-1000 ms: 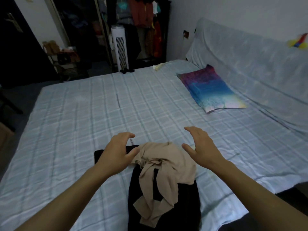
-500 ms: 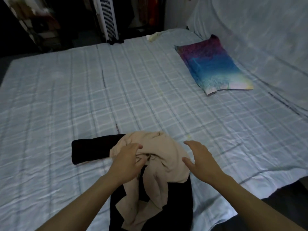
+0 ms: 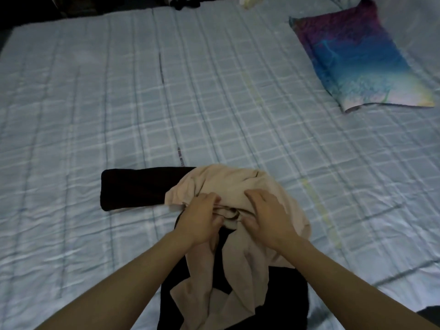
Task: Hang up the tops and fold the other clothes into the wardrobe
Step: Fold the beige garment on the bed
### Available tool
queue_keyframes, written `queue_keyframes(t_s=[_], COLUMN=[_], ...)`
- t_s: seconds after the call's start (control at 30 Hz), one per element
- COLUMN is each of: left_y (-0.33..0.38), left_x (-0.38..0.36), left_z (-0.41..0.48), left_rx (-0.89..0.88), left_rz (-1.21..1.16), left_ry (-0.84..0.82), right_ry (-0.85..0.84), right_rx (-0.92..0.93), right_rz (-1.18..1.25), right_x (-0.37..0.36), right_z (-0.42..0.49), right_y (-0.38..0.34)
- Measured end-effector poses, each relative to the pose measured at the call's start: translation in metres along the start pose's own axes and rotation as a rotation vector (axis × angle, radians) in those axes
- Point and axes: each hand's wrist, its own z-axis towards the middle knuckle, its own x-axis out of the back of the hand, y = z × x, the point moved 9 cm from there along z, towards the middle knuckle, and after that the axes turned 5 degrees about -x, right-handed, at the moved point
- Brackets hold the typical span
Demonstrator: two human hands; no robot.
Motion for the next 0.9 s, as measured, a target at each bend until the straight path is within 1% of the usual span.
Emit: queue_keyframes(t_s=[0.07,0.13,0.23,0.37,0.43,0.6,0.73,0.9], left_y=[-0.004,-0.008,-0.008,0.004,0.010,0.033,0.056,0.091], left_x=[-0.006,-0.006,-0.001,0.009,0.020,0.072,0.125,0.201], left_z=[0.006,0.009,0.012,0.011,0.009,-0.002,-0.017,-0.048], left_rx=[0.002,0.032,0.053,-0.016,-0.043,-0.110,-0.165,-0.259], left_rz=[-0.030,-0.074,-0.134,-0.104,-0.077,-0.076,-0.069,-0.090], left_ry=[0.026,0.103,0.218,0.216,0.228,0.326,0.359,0.434], right_ry=[0.012,0.046,0.151,0.180,0.222,0.335,0.432,0.530], right_rx=[-0.020,-0.030,-0.015,-0.010,0.011,0.058,0.128,0.196], right_rz=[-0.060,-0.105,-0.067,0.029,0.082,0.221,0.317,0.330], right_x=[-0.010,-0.015,-0.010,0.002,0.013,0.051,0.095,0.153], right_z=[0.010,0.013,0.012,0.009,0.006,-0.004,-0.022,-0.046], right_y=[-0.001,0.000,0.001,0.004,-0.001,-0.030,-0.067,-0.119])
